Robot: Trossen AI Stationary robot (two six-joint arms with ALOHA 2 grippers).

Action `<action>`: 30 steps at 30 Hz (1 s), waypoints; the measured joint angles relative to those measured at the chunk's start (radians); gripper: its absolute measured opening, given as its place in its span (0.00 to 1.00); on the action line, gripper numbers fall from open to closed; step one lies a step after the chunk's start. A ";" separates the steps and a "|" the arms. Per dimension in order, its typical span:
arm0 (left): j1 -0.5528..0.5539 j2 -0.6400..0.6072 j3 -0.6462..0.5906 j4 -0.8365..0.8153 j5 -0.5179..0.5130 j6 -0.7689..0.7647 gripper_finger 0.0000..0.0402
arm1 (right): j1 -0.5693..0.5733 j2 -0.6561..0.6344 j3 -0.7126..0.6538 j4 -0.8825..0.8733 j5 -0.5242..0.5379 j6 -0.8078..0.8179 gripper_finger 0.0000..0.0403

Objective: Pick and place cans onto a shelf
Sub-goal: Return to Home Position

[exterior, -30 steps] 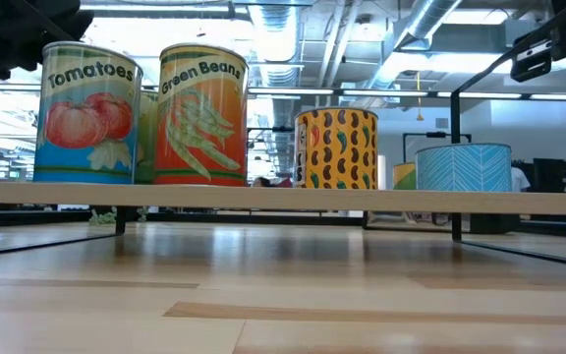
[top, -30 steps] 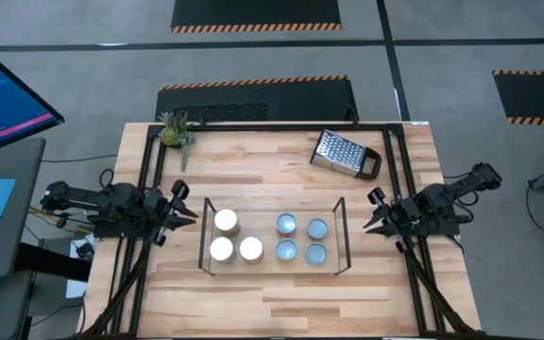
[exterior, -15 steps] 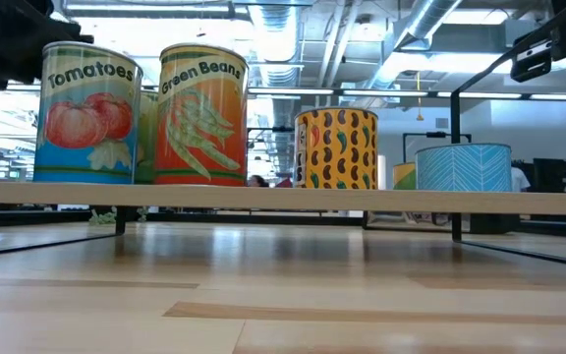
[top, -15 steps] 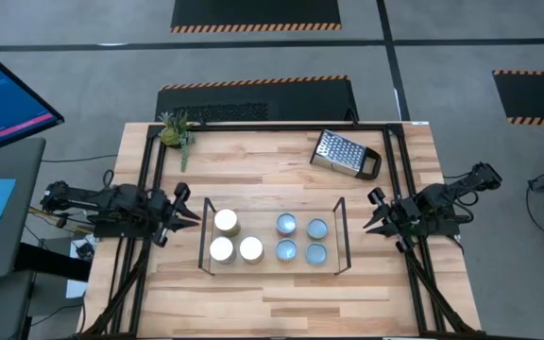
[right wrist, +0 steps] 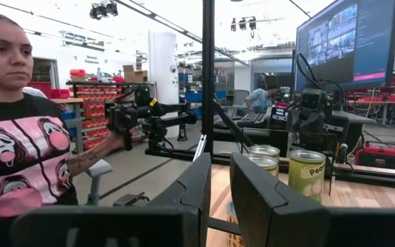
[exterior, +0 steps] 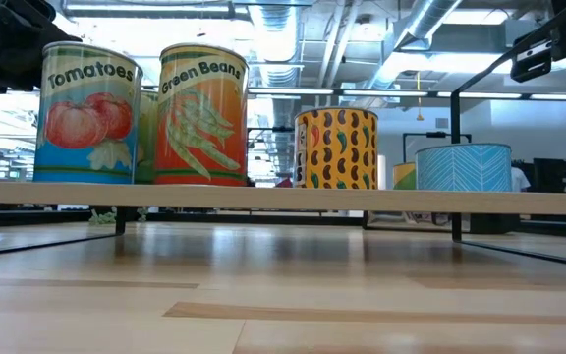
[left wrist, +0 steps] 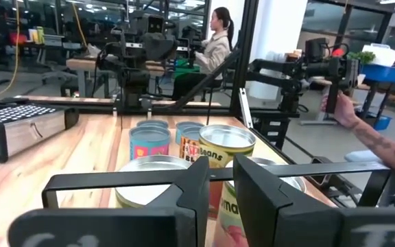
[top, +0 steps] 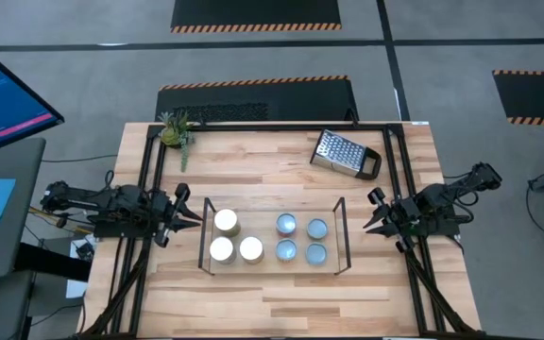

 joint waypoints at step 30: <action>0.000 0.000 0.001 -0.002 0.000 0.015 0.14 | 0.000 0.000 0.000 0.000 0.000 -0.003 0.20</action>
